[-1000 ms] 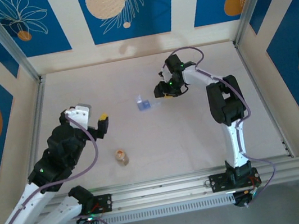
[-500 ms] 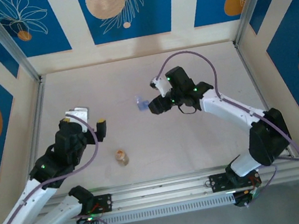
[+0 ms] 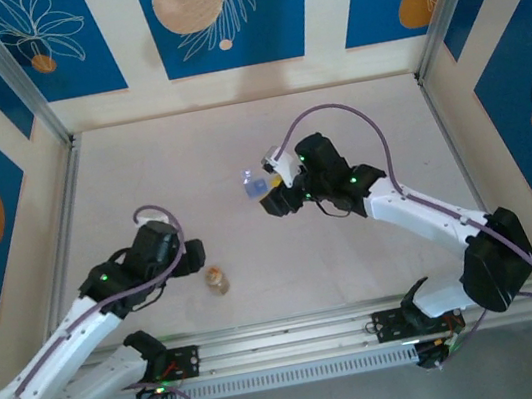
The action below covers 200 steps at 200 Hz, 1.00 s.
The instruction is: Sort the pills into containers
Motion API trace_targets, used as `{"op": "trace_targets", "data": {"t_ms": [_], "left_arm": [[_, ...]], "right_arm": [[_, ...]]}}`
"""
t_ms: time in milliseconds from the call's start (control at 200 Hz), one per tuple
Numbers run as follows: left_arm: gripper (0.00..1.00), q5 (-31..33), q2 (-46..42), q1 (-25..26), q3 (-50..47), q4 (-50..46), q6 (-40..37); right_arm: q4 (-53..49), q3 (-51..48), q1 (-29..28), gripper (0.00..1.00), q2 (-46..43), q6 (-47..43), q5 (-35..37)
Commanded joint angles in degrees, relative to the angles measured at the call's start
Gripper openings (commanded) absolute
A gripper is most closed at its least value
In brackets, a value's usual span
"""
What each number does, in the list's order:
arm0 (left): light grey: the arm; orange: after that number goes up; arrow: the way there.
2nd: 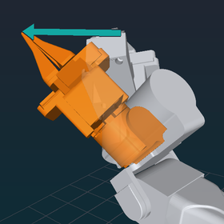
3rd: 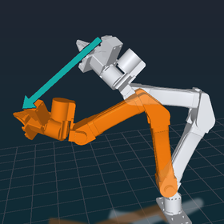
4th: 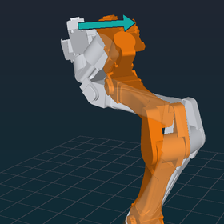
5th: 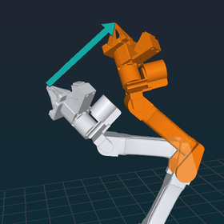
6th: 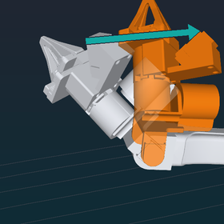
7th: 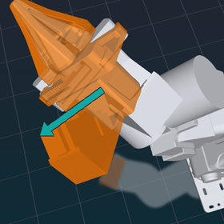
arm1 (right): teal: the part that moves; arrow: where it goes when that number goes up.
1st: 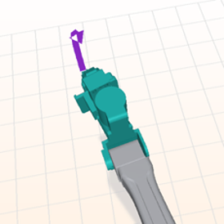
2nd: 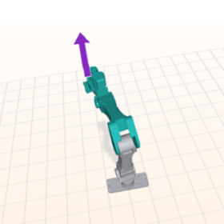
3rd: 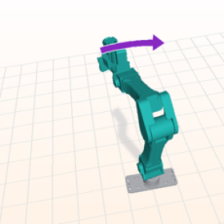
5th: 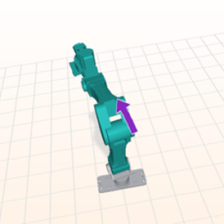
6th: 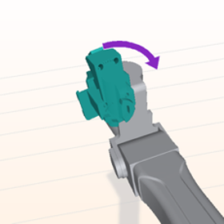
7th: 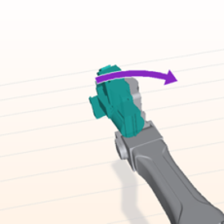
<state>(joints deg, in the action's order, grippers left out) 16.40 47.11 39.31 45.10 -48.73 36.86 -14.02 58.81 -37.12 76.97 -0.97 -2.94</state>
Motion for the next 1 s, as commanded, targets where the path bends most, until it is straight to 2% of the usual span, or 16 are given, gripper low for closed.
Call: {"op": "trace_targets", "data": {"t_ms": [0, 205, 440, 710, 810, 995], "left_arm": [[0.89, -4.48, 2.33, 2.09, -2.11, 2.76, 6.47], [0.89, -1.69, 10.54, 7.23, -2.89, 5.02, 8.43], [0.81, -0.89, 15.66, 10.78, -2.23, 4.62, 9.79], [0.79, -2.52, 18.93, 13.22, -2.96, 3.38, 11.57], [0.72, -2.27, 19.48, 13.44, -2.83, 3.71, 11.18], [0.67, -2.98, 20.51, 13.77, -3.67, 5.00, 11.69]], "right_arm": [[3.66, -2.43, 0.58, 0.57, -3.06, 1.09, 1.37], [4.37, -3.77, 1.25, 0.57, -4.59, 2.01, 2.53], [5.49, -4.58, 2.74, 0.57, -5.95, 2.71, 1.14], [5.54, -4.65, 3.24, 0.57, -6.61, 3.00, 0.51], [5.54, -4.64, 3.37, 0.57, -7.03, 3.16, 0.39], [5.22, -4.67, 3.46, 0.57, -7.28, 3.16, 0.48]]}}
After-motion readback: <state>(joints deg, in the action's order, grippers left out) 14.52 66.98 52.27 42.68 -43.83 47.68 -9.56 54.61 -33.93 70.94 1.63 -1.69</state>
